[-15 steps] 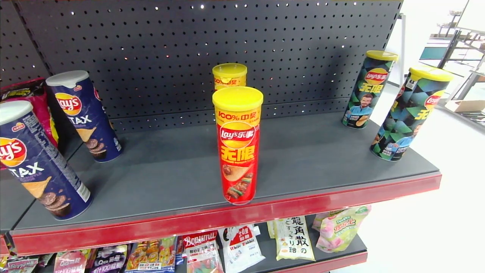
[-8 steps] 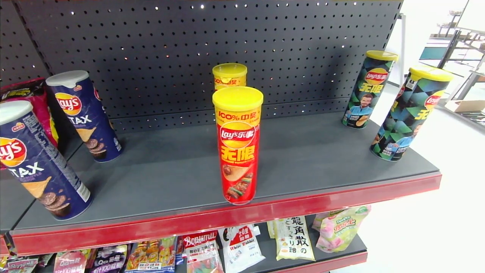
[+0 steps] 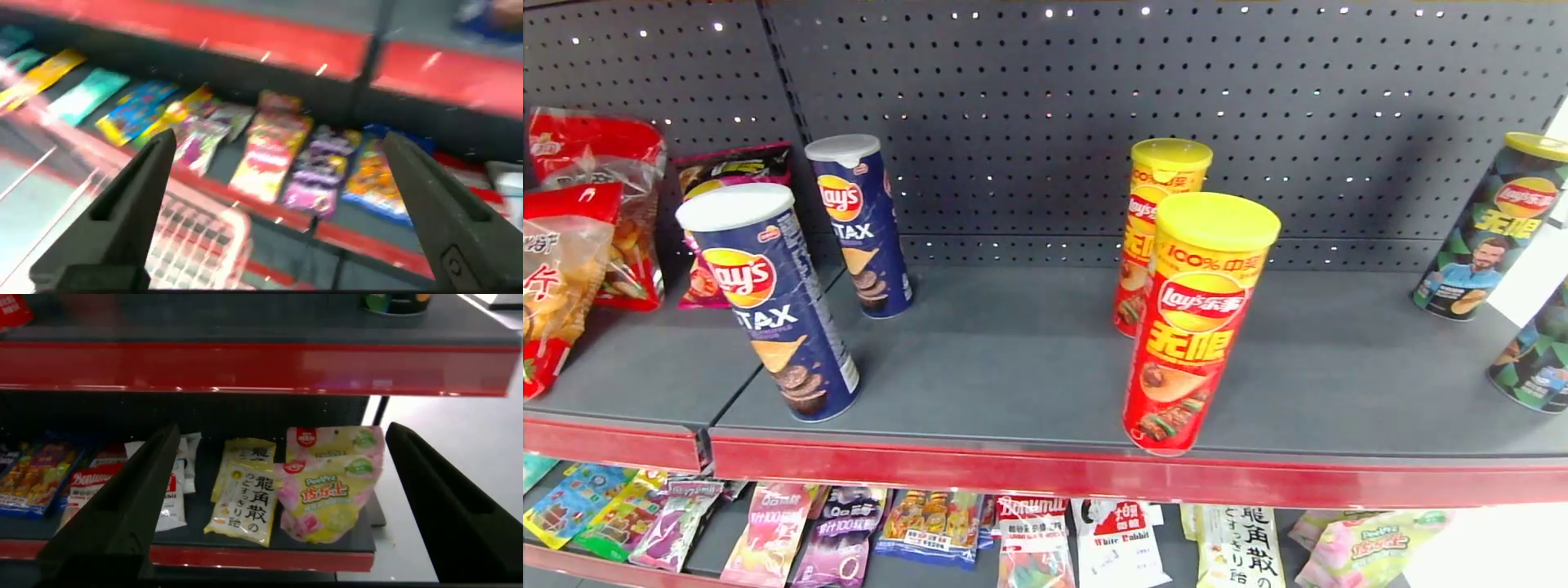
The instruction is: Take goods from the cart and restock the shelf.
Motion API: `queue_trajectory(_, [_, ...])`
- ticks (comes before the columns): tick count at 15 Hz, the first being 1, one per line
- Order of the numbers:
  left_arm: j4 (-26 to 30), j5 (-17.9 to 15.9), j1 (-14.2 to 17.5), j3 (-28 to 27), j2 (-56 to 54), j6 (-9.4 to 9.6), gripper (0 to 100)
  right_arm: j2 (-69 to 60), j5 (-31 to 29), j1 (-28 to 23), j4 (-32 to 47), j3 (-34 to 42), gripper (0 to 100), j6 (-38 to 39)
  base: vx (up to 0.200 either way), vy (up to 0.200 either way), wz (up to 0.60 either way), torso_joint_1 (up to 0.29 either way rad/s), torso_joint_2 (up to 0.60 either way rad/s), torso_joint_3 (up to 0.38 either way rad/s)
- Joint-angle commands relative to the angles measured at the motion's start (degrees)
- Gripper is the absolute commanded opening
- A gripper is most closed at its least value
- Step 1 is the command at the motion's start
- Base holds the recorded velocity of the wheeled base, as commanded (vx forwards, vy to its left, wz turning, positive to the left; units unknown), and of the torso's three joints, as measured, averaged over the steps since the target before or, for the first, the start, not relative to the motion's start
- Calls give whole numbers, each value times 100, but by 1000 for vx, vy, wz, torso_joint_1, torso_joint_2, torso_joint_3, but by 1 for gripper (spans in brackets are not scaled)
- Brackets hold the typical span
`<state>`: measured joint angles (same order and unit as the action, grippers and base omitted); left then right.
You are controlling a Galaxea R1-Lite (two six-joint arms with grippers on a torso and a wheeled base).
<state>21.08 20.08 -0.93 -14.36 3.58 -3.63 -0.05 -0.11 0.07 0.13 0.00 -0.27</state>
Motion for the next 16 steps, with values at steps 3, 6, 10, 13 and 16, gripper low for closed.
queue_trajectory(3, [-491,-936,93,399,-358,179,100,5,2,1,-5,0,100,0,0,0,0,0,0,0])
queue_trajectory(6, [-1440,-1753,93,970,-358,715,100,5,20,1,-5,0,100,0,0,0,0,0,0,0])
queue_trajectory(10, [-1440,-988,93,988,-358,-146,100,5,20,1,-5,0,100,0,0,0,0,0,0,0])
queue_trajectory(13, [-1756,-355,93,1172,-358,-384,100,5,20,1,-5,0,100,9,0,0,0,0,0,0])
queue_trajectory(16, [-2248,-1067,93,1410,-358,-199,100,5,20,1,-5,0,100,0,0,0,0,0,0,0])
